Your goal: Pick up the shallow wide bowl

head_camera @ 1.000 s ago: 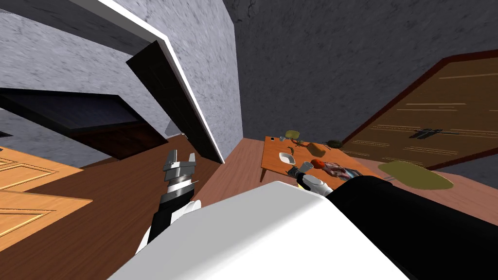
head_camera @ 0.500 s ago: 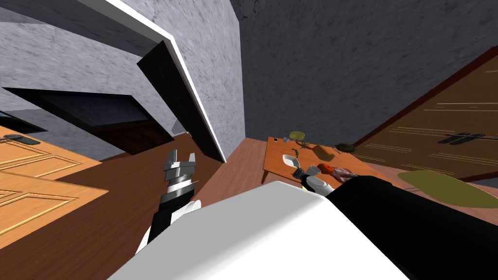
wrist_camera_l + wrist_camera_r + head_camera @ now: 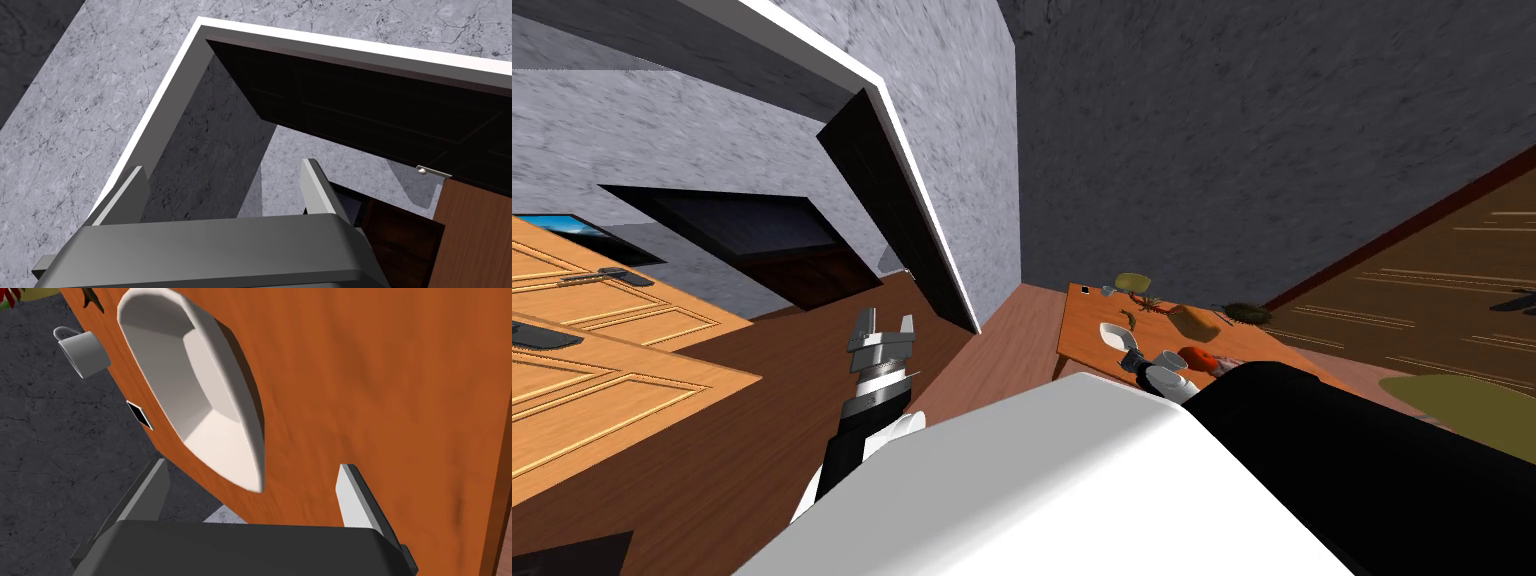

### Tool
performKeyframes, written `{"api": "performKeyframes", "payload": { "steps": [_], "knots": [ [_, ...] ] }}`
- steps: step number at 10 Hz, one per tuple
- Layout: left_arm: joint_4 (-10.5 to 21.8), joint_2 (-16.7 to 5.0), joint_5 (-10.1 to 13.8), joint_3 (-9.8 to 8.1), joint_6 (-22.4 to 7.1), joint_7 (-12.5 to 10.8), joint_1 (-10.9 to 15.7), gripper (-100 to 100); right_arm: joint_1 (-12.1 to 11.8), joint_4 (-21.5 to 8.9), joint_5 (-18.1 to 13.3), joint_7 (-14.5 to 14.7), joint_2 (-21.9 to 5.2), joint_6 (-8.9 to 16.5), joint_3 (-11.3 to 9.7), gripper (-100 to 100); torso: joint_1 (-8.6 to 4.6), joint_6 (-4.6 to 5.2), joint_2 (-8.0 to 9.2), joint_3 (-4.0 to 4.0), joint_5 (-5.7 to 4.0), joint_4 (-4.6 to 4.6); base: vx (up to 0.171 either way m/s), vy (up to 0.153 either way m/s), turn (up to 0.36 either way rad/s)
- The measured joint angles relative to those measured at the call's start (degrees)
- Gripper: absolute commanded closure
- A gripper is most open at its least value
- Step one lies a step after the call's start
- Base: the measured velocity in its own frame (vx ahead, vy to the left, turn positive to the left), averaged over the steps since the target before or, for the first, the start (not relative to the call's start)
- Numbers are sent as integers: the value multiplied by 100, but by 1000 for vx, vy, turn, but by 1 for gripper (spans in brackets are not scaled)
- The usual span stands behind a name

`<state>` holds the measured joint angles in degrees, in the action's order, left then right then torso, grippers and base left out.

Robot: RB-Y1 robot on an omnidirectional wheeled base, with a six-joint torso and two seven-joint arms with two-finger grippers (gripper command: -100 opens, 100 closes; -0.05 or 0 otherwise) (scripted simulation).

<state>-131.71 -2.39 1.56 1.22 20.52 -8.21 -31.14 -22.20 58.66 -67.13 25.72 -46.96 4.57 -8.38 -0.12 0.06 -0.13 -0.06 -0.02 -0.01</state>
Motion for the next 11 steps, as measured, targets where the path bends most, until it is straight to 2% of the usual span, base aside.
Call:
{"api": "performKeyframes", "payload": {
  "steps": [1,2,4,5,6,7,8,9,10,11],
  "knots": [
    [0,0,0,0,0,0,-1,0,-28,-60,-110,59,28,-1,102,-100,-1,4,0,0,0,-1,39,-17,102],
    [0,0,0,0,0,0,0,0,-24,-99,90,142,-133,143,-163,-100,-2,1,-2,-2,0,-1,35,-20,81],
    [0,0,0,0,0,0,-1,0,-6,-300,-265,210,45,-4,157,-100,2,5,5,2,0,0,22,-11,66],
    [0,0,0,0,0,0,0,0,51,-463,-397,272,73,-46,208,-100,0,1,2,1,0,0,59,-31,188],
    [0,0,0,0,0,0,0,0,26,-548,-396,379,45,27,120,-100,-5,1,-7,-4,-1,-2,67,-37,164],
    [0,0,0,0,0,0,-1,0,17,-684,-563,478,109,48,183,-100,-8,2,-11,-7,-2,-3,62,-39,109],
    [0,0,0,-1,0,0,-1,0,-9,-767,-604,583,140,90,146,-100,-8,3,-11,-7,-3,-3,64,-37,107],
    [0,0,0,-1,0,0,-1,0,-16,-943,-935,607,270,26,294,-100,-8,3,-12,-7,-3,-3,46,-28,58],
    [0,0,0,-1,0,0,-1,0,-2,-1012,-910,654,270,18,233,-100,-4,4,-7,-5,-2,-2,20,-15,1],
    [0,0,0,-1,0,0,-1,0,-28,-971,-671,749,199,90,77,-100,1,6,1,0,0,-1,6,-5,-3]
  ]
}}
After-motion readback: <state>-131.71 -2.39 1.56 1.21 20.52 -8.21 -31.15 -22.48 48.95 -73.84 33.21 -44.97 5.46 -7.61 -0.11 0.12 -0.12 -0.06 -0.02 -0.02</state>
